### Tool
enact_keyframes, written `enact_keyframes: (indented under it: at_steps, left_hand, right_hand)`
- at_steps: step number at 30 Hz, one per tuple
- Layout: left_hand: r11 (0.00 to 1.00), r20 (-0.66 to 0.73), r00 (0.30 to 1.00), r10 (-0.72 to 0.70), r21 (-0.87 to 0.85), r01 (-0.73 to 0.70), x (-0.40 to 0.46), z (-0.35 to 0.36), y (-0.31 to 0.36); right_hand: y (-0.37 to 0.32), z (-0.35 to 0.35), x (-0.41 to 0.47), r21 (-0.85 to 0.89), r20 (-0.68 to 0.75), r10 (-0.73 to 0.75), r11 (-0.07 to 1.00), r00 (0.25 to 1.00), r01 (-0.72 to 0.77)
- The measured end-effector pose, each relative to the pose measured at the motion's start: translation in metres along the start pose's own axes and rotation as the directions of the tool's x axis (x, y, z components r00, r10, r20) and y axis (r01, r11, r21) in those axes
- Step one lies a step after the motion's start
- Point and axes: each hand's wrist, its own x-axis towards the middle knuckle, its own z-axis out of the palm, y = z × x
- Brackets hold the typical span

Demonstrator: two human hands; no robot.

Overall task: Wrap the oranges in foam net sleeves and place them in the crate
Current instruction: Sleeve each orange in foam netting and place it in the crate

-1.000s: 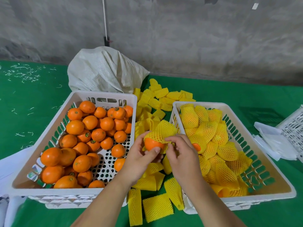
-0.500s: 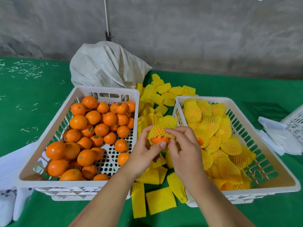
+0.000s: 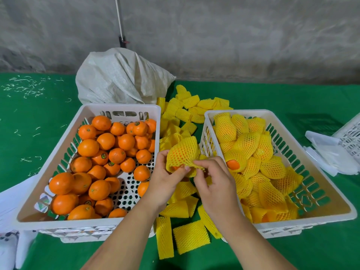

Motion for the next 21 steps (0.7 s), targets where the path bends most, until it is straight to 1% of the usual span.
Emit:
enact_keyframes:
  at_steps: [1,3,5,6,8,11,13,14,15,16,18,19,21]
  left_hand:
    - [1.000,-0.017,1.000,-0.002,0.004,0.002,0.000,0.000,0.000]
    - [1.000,-0.005,1.000,-0.011,0.021,0.011,0.001,-0.001,-0.001]
    - [0.999,0.072,0.997,-0.030,0.042,0.027,0.001,-0.002,-0.002]
    - [0.998,0.114,0.993,-0.038,0.049,0.032,0.001,-0.003,-0.003]
    - [0.999,0.144,0.989,-0.035,0.033,0.031,0.001,-0.003,-0.004]
    - [1.000,0.093,0.996,-0.007,-0.023,0.009,0.001,-0.001,-0.004]
    - [0.999,0.058,0.998,0.032,-0.005,-0.031,0.000,0.000,-0.005]
    - [0.998,0.038,0.998,0.053,0.031,-0.054,0.000,0.000,-0.006]
    - [0.994,0.020,0.997,0.073,0.078,-0.074,0.001,-0.001,-0.006]
    - [0.988,0.012,0.996,0.086,0.125,-0.087,0.001,-0.001,-0.007]
    - [0.977,0.040,0.995,0.086,0.194,-0.092,0.000,0.000,-0.007]
    - [0.974,0.072,0.995,0.074,0.208,-0.087,0.000,-0.001,-0.007]
    - [0.969,0.148,0.988,0.051,0.231,-0.085,0.001,-0.002,-0.008]
  right_hand:
    - [-0.001,0.003,-0.002,0.007,0.016,0.006,1.000,1.000,-0.006]
    - [0.000,0.007,-0.005,0.077,0.038,0.130,0.988,0.991,-0.133]
    - [0.003,0.007,-0.005,0.130,0.053,0.261,0.955,0.964,-0.266]
    - [0.007,0.006,-0.004,0.124,0.057,0.288,0.948,0.956,-0.293]
    - [0.012,0.004,-0.004,0.101,0.043,0.274,0.956,0.961,-0.277]
    - [0.016,0.004,-0.010,0.083,-0.002,0.203,0.976,0.979,-0.203]
    - [0.018,0.006,-0.015,0.054,0.049,0.222,0.973,0.974,-0.225]
    - [0.018,0.006,-0.016,0.078,0.102,0.279,0.955,0.955,-0.287]
    - [0.017,0.005,-0.016,0.145,0.149,0.359,0.914,0.921,-0.380]
    - [0.016,0.003,-0.014,0.242,0.181,0.439,0.848,0.880,-0.472]
    - [0.013,0.001,-0.011,0.413,0.194,0.554,0.702,0.809,-0.580]
    - [0.011,0.002,-0.008,0.434,0.226,0.585,0.656,0.779,-0.618]
    - [0.005,0.006,-0.002,0.374,0.349,0.599,0.615,0.720,-0.694]
